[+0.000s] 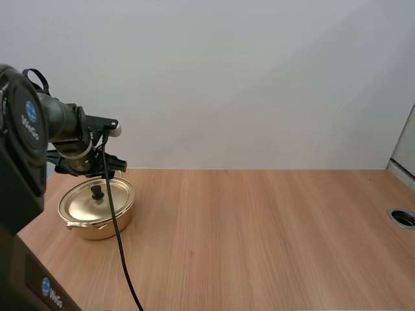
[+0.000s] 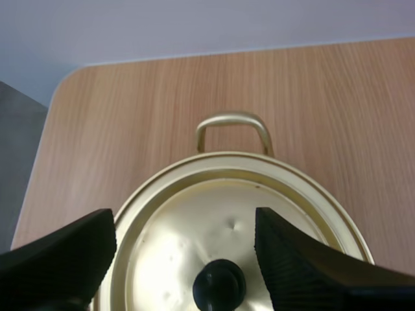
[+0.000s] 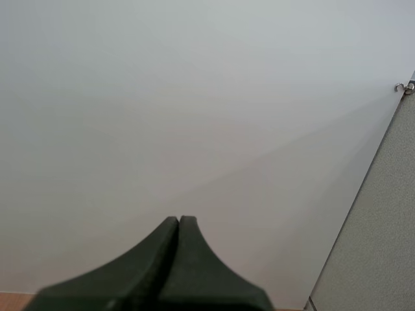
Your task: Open the pot, put the car inside, and close it
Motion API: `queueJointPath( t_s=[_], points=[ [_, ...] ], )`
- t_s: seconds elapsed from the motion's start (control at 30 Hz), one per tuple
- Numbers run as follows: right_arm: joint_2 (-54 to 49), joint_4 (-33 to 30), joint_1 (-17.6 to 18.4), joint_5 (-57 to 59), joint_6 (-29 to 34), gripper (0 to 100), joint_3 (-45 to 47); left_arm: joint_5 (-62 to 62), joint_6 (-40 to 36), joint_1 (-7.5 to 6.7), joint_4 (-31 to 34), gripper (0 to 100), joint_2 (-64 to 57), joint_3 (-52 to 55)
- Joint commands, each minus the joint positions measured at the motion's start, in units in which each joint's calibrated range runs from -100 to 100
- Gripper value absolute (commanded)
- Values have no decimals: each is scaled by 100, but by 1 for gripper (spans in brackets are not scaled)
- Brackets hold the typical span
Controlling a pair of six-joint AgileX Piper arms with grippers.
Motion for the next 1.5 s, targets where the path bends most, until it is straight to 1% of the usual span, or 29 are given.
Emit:
queueJointPath(
  t_s=[0.0, 0.17, 0.27, 0.33, 0.63, 0.77, 0.87, 0.9, 0.93, 0.97, 1.0, 1.07, 1.17, 1.27, 1.3, 1.33, 1.47],
  points=[
    [1, 1, -6, 0, 7, 0, -3, 81, 2, 0, 8, 100, -93, -237],
    [1, -11, -6, 0, 7, 0, -3, 309, -118, 0, 8, 100, -395, -763],
    [1, -11, -6, 0, 7, 0, -3, 190, -107, 0, 431, 100, -589, -900],
    [1, -23, -6, 0, 7, 0, -3, 25, -107, 0, 497, 100, -672, -929],
    [1, -23, -6, 0, 7, 0, -3, 122, -21, 0, 751, 100, -761, -929],
    [1, -23, -6, 0, 7, 0, -3, 213, 192, 0, 565, 100, -949, -929],
    [1, -62, -6, 0, 7, 0, 9, 379, 737, -8, 281, 100, -1126, -929],
    [1, -62, -6, 0, 17, 0, 35, 425, 868, -8, 209, 85, -1198, -929],
    [1, -62, -6, 0, 32, 0, 53, 422, 854, -8, 146, 60, -1261, -929],
    [1, -62, -6, 0, 98, 0, 119, 422, 767, -8, 75, 23, -1336, -929],
    [1, -62, -6, 0, 171, 0, 196, 450, 696, -8, 40, 1, -1416, -929],
    [1, -183, -6, 0, 395, 0, 447, 450, 548, -8, 26, 3, -1598, -929],
    [1, -373, -6, 0, 530, 0, 971, 450, 356, -8, -48, 3, -1868, -929],
    [1, -431, -6, 0, 530, 0, 1810, 434, 348, -41, -208, 2, -2221, -929],
    [1, -432, -6, 0, 530, 0, 2121, 434, 339, -78, -304, 0, -2352, -929],
    [1, -432, -6, 0, 530, 0, 2440, 434, 336, -133, -386, 0, -2481, -929],
    [-106, -420, -6, -85, 530, 0, 3646, 525, 324, -428, -388, 0, -2926, -929]
  ],
)
